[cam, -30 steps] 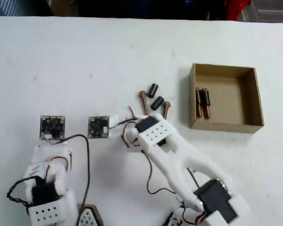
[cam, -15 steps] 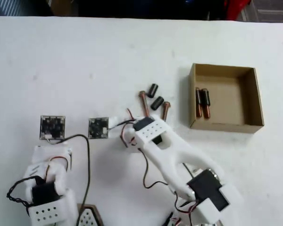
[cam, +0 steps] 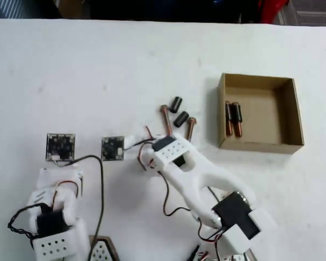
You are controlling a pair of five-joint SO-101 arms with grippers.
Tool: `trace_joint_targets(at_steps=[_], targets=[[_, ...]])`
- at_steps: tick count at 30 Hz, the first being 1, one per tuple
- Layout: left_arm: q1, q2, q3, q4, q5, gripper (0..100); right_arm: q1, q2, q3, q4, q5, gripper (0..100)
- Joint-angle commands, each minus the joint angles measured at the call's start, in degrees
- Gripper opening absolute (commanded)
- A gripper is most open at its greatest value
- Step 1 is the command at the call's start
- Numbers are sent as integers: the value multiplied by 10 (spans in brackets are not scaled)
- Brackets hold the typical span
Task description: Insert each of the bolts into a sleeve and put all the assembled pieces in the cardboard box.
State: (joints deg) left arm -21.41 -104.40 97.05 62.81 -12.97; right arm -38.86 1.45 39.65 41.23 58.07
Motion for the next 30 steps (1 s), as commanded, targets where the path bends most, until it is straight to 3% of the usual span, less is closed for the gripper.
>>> trace_joint_targets(at_steps=[1, 10, 30], targets=[[-5, -4, -1, -12, -8, 23, -6, 5, -4, -6, 7, 16], [-5, -4, -1, -11, -9, 23, -3, -46, -3, 16, 2, 16], [-1, -4, -1, -12, -9, 23, 73, -426, -2, 184, -121, 16]])
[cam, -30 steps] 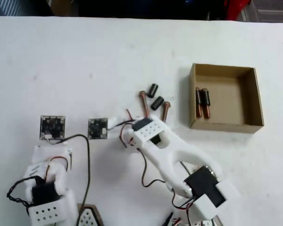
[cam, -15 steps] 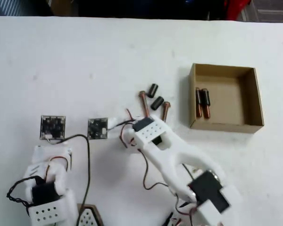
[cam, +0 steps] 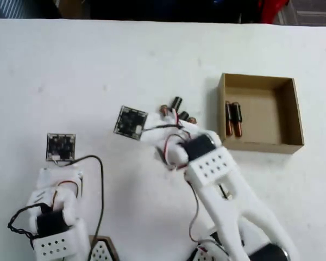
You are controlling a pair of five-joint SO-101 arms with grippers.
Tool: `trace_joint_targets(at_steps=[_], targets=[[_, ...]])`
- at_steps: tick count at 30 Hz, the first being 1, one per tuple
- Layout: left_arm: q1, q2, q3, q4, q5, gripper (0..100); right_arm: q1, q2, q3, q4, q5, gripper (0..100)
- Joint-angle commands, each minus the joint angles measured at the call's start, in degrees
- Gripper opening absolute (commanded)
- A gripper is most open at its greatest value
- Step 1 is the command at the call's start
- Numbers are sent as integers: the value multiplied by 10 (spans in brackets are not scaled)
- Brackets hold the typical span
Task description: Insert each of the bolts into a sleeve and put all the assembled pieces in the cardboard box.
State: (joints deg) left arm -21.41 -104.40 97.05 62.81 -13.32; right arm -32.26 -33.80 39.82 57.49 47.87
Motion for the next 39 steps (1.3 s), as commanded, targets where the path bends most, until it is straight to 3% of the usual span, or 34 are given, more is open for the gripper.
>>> trace_joint_targets(at_steps=[1, 9, 14, 18, 26, 34, 39], targets=[[-1, -4, -1, -11, -5, 23, 7, -94, -4, 31, -28, 16], [-1, -4, -1, -14, -5, 23, 14, -207, -2, 103, -109, 16], [-1, -4, -1, -14, -5, 23, 93, -205, -2, 103, -176, 16], [0, -4, -1, -15, -5, 23, 157, -156, -4, 102, -215, 16], [0, -4, -1, -15, -6, 23, 218, -44, -4, 69, -280, 16], [0, -4, -1, -11, -6, 23, 229, 73, -4, 58, -289, 16], [-1, -4, -1, -15, -6, 23, 240, 145, 17, -20, -319, 16]])
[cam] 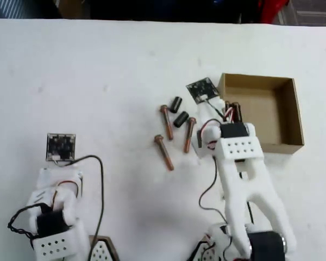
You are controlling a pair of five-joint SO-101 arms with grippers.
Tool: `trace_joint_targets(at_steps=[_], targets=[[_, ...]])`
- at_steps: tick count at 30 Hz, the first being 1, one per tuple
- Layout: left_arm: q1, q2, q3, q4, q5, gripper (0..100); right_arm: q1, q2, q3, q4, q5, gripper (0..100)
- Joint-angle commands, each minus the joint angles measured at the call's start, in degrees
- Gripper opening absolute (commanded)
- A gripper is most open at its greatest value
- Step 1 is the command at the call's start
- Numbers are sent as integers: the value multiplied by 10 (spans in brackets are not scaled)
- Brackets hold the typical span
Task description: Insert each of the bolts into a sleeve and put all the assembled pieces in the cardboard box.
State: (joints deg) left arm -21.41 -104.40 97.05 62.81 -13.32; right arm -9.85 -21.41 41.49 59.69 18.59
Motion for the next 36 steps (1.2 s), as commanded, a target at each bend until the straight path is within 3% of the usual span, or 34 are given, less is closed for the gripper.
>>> trace_joint_targets(at_steps=[1, 8, 20, 27, 36], targets=[[-1, -4, -2, -15, -6, 23, 20, 34, 1, -51, -36, 16], [0, -3, -52, -9, -36, 23, 35, 80, 1, -66, -49, 16], [0, 4, -246, 63, -105, 21, 36, 120, 2, -69, -49, 16], [3, 170, -356, 62, -70, 20, 36, 122, 3, -78, -49, 16], [145, 356, -454, 66, -37, 21, 36, 117, 23, -105, -49, 16]])
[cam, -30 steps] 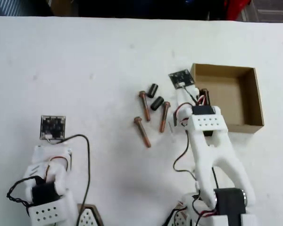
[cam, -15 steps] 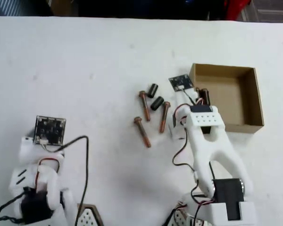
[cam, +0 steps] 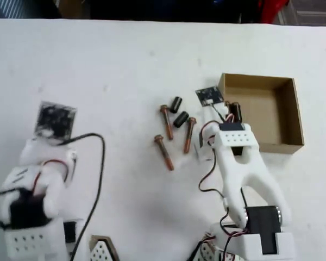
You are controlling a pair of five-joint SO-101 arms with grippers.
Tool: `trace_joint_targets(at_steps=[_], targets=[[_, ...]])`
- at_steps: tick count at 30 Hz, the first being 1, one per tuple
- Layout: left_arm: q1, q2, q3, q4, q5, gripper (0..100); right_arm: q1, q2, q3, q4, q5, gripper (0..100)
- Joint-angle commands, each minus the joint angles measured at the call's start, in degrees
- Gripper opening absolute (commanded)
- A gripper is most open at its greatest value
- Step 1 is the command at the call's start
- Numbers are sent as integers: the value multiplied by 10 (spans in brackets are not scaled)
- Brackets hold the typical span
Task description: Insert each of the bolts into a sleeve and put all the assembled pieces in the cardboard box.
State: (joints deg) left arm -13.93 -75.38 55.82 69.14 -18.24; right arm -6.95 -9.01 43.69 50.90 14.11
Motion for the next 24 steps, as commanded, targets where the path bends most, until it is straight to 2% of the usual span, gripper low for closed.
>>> trace_joint_targets(at_steps=[1, 4, 7, 17, 24], targets=[[87, 83, -41, 3, 12, 21, 7, -7, 1, -19, -4, 16], [134, 136, -43, -2, 19, 22, 6, -7, 3, -21, -4, 16], [169, 185, -60, -4, 60, 22, 5, -7, 3, -21, -4, 16], [256, 359, -182, -2, 134, 22, 3, -7, 3, -21, -4, 16], [323, 502, -222, -4, 145, 22, 2, -6, 3, -21, -4, 16]])
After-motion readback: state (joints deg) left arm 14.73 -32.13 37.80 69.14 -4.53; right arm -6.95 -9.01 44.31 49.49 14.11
